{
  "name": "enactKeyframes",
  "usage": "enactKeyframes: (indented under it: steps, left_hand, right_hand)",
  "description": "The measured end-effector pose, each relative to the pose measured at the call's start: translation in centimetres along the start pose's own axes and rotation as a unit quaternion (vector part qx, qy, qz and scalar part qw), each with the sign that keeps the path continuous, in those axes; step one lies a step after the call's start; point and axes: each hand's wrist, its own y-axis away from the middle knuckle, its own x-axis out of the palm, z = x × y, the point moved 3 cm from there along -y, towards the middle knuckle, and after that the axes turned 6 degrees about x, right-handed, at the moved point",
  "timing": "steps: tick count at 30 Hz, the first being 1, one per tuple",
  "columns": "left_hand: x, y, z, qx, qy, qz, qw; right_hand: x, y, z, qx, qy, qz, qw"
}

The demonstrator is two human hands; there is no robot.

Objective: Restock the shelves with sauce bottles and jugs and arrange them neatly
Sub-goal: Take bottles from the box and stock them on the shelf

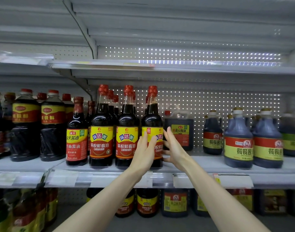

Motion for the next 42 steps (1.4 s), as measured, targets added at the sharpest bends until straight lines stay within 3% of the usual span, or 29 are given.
enactKeyframes:
  steps: [10, 23, 42]
  left_hand:
    - [-0.6, 0.4, 0.0, -0.01, 0.05, 0.006, 0.999]
    - [-0.5, 0.1, 1.4, -0.084, 0.117, -0.008, 0.99]
    - [-0.6, -0.4, 2.1, -0.062, 0.132, -0.024, 0.989]
  right_hand:
    - [0.3, 1.5, 0.2, -0.011, 0.015, -0.015, 1.0]
    - [0.8, 2.1, 0.1, -0.022, -0.012, -0.022, 0.999]
    - [1.2, 2.3, -0.2, -0.018, -0.023, -0.015, 0.999]
